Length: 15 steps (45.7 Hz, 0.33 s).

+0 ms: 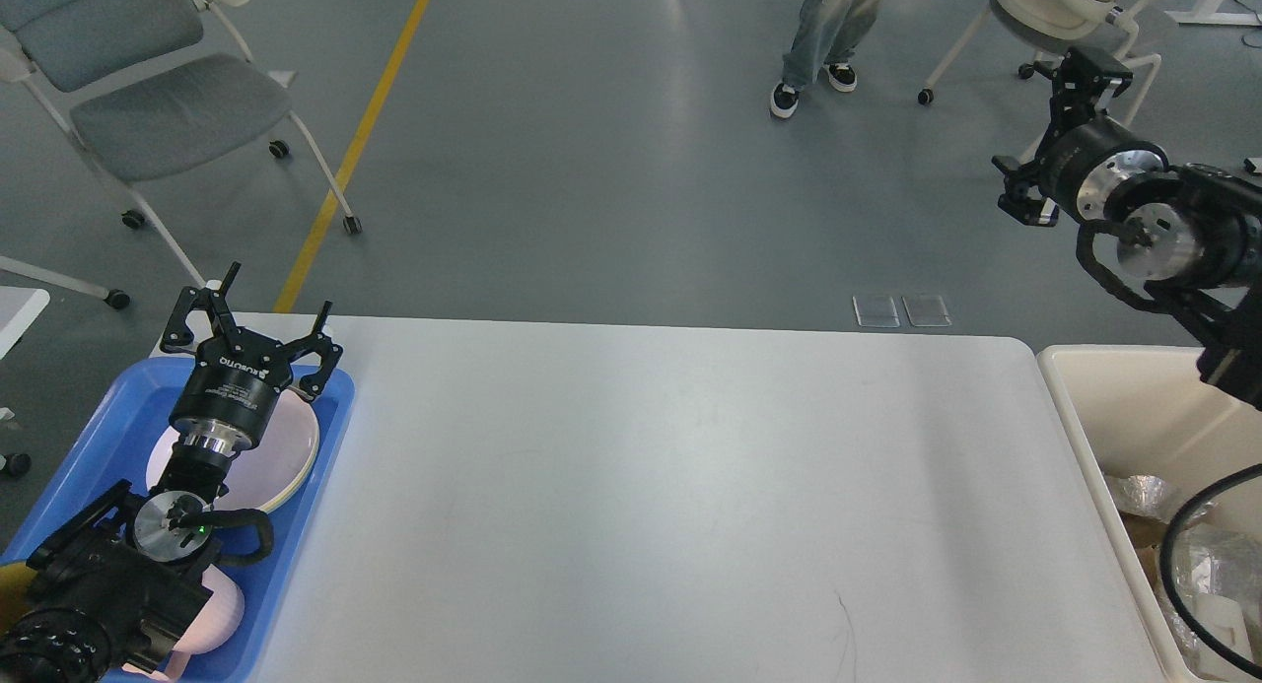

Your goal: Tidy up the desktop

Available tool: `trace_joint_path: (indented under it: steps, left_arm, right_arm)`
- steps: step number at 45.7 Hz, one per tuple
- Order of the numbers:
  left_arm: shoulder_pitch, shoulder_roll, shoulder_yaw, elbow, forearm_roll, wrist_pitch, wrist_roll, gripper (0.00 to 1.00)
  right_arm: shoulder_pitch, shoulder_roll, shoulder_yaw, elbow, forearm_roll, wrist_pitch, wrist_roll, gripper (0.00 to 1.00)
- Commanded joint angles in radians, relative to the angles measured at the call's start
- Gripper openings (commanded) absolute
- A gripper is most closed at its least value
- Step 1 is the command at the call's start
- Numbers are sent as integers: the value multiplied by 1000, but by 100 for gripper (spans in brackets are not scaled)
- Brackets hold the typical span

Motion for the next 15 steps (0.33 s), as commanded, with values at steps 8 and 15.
trace_joint_path:
  steps: [8, 15]
  left_arm:
    - [0, 0, 0, 0, 0, 0, 0, 96]
    - [0, 0, 0, 0, 0, 0, 0, 96]
  right_arm:
    - [-158, 203, 192, -80, -2, -2, 81, 100]
    - [-224, 247, 268, -78, -2, 0, 277, 100]
